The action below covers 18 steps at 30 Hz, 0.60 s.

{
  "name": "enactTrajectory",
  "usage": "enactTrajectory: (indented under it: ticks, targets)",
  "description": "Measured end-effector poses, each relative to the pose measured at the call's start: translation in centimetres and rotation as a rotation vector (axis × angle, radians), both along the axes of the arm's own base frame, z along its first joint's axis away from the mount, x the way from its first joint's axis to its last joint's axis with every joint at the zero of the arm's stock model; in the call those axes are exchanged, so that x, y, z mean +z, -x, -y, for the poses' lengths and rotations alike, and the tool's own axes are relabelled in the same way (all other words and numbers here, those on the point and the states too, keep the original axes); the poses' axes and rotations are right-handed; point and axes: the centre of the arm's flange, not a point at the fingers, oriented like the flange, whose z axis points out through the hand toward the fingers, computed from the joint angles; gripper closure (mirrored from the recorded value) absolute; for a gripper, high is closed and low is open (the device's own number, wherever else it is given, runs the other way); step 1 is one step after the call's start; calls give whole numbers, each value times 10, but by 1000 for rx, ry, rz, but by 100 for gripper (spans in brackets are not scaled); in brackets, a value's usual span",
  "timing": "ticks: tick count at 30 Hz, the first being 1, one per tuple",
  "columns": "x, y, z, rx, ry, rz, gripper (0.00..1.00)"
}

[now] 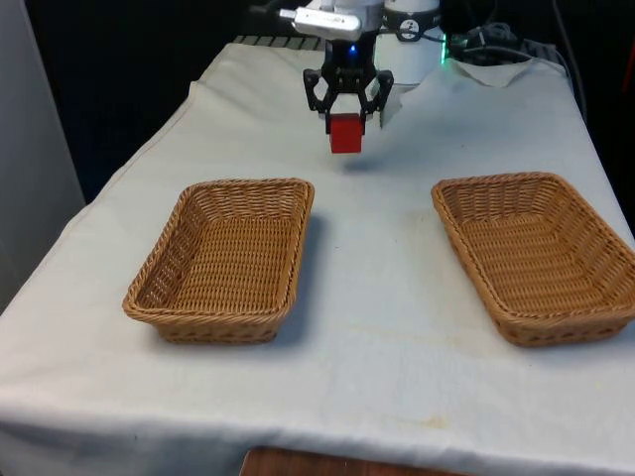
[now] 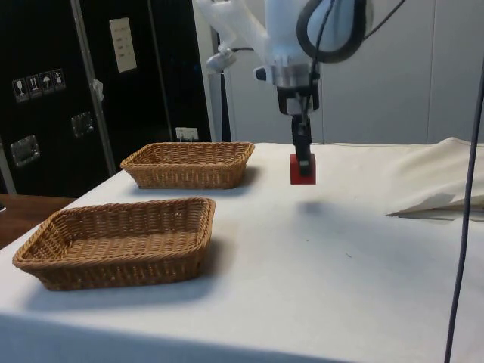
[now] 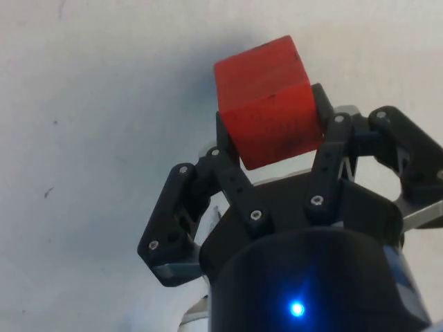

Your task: Pick up the red cube and place it into the right basket.

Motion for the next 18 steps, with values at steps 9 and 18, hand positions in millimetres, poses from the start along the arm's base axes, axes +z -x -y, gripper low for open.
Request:
enactTrajectory:
  ticks: [9, 18]
  targets:
    - [30, -16, 3, -19, -10, 6, 97]
    - [62, -35, 9, -35, -12, 10, 97]
